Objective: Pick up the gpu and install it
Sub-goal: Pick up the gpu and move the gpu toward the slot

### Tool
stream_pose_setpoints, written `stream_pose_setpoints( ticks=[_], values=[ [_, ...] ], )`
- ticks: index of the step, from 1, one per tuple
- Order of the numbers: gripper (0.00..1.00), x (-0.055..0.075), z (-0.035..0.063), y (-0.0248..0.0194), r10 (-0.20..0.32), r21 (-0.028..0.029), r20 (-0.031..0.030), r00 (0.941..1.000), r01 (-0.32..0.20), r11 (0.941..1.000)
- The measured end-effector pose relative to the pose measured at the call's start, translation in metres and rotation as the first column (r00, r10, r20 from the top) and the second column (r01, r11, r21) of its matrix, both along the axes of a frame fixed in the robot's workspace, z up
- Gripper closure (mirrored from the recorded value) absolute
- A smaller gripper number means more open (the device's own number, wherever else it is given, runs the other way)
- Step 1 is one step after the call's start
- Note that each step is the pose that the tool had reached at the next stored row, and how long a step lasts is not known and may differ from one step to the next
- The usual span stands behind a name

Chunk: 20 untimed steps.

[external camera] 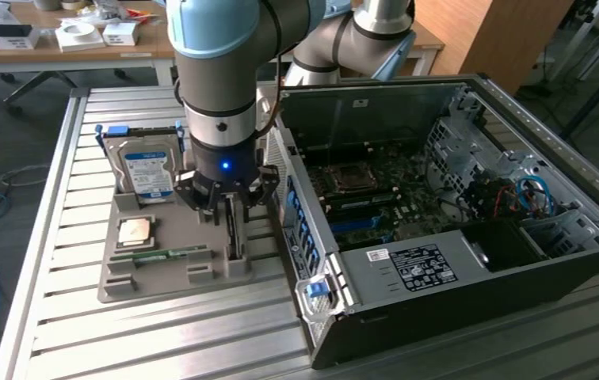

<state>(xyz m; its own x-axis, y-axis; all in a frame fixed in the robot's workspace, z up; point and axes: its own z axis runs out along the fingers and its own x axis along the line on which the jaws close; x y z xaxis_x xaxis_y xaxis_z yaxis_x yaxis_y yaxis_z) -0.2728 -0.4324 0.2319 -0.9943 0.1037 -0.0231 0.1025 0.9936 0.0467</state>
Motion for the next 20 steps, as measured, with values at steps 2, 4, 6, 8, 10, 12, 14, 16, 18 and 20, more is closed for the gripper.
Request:
stream_pose_setpoints(
  ticks=[2, 4, 6, 8, 10, 12, 14, 16, 18, 20],
  values=[
    [0.51, 0.0, 0.0, 0.0, 0.0, 0.0, 0.0, 1.0, 0.0, 1.0],
    [0.51, 0.0, 0.0, 0.0, 0.0, 0.0, 0.0, 1.0, 0.0, 1.0],
    [0.53, 0.0, 0.0, 0.0, 0.0, 0.0, 0.0, 1.0, 0.0, 1.0],
    [0.59, 0.0, 0.0, 0.0, 0.0, 0.0, 0.0, 1.0, 0.0, 1.0],
    [0.71, 0.0, 0.0, 0.0, 0.0, 0.0, 0.0, 1.0, 0.0, 1.0],
    [0.74, 0.0, 0.0, 0.0, 0.0, 0.0, -0.0001, 1.0, 0.0, 1.0],
    [0.74, 0.0, 0.0, 0.0, 0.0, 0.0, -0.0001, 1.0, 0.0, 1.0],
    [0.74, 0.0, 0.0, 0.0, 0.0, 0.0, 0.0, 1.0, 0.0, 1.0],
    [0.74, 0.0, 0.0, 0.0, 0.0, -0.0001, 0.0, 1.0, 0.0, 1.0],
    [0.74, 0.0, 0.0, 0.0, 0.0, 0.0, 0.0, 1.0, 0.0, 1.0]
  ],
)
